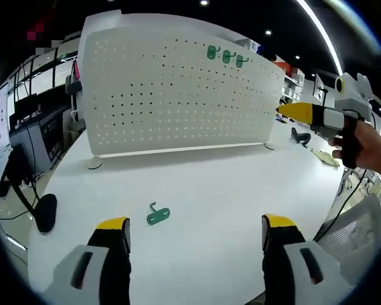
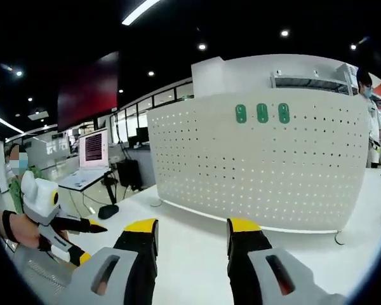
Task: Insert the hook assembly into the mounting plate slot until the hook locks in place.
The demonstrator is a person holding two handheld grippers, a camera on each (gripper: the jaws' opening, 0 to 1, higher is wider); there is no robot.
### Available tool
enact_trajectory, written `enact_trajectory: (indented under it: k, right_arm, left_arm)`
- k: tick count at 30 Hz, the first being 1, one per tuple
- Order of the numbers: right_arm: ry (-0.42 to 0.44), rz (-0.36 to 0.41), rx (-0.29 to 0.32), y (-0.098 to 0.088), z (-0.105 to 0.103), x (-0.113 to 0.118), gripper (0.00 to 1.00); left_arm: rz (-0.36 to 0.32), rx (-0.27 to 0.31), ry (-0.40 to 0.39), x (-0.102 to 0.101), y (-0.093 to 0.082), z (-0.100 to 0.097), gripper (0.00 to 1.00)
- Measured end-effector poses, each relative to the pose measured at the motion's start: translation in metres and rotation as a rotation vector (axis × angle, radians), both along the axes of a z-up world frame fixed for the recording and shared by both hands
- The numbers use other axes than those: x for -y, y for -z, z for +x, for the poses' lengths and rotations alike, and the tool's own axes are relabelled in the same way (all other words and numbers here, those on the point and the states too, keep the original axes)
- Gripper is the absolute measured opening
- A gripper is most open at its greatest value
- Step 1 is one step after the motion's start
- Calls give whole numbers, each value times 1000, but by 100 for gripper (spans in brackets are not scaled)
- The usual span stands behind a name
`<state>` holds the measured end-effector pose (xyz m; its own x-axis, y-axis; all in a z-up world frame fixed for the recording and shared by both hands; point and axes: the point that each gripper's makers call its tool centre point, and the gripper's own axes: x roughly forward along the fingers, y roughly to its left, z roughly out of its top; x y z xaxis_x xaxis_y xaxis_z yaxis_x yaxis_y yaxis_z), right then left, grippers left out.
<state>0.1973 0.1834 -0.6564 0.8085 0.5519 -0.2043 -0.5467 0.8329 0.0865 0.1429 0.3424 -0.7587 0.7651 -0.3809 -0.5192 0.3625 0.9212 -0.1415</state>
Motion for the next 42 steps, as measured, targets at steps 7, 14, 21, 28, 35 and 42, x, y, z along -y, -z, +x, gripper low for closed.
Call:
enact_trajectory:
  k: [7, 14, 21, 28, 35, 42]
  right_arm:
    - [9, 4, -27, 13, -8, 4, 43]
    - [25, 6, -34, 19, -11, 10, 41]
    - [35, -6, -32, 22, -17, 15, 40]
    - [13, -11, -57, 30, -33, 12, 39]
    - [-22, -16, -57, 31, -44, 5, 37]
    - [-2, -24, -66, 35, -51, 15, 36]
  left_arm:
    - [33, -11, -15, -1, 10, 8, 90]
    - [30, -32, -37, -3, 19, 16, 86]
    - [49, -47, -42, -4, 28, 20, 82]
    - [40, -77, -56, -6, 38, 20, 83]
    - [3, -44, -100, -3, 43, 26, 83]
    - [35, -86, -113, -8, 52, 29, 78]
